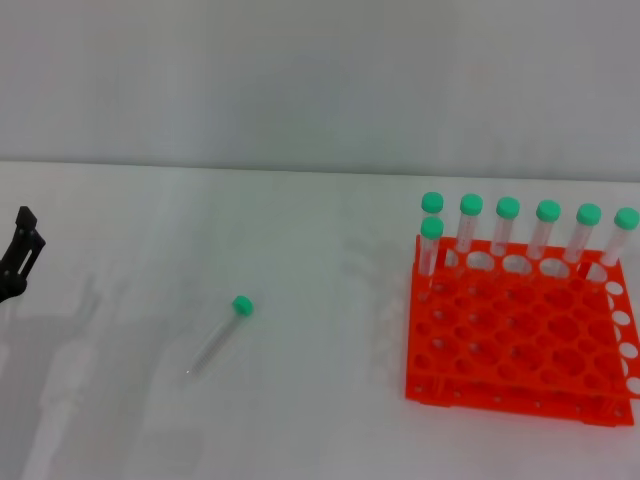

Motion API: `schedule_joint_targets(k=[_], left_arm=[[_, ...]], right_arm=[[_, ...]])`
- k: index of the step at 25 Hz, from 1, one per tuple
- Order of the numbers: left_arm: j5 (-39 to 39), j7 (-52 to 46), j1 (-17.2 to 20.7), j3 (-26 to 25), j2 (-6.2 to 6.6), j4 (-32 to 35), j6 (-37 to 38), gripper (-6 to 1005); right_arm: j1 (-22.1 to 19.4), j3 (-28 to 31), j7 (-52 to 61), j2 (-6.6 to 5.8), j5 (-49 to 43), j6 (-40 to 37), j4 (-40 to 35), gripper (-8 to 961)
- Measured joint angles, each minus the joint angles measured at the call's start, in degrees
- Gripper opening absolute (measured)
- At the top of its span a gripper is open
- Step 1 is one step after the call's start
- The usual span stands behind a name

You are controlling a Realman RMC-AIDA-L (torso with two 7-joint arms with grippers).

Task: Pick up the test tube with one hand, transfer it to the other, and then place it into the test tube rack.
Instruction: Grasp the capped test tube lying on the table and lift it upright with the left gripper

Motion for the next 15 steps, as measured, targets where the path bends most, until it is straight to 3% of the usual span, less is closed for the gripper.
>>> schedule_joint_targets(k=[15], left_arm=[[-0.12, 0.00, -0.02, -0.04, 0.00, -0.13, 0.01, 893]], right_arm=[[0.19, -0.32, -0.06, 0.00, 0.00, 0.00, -0.25, 648]])
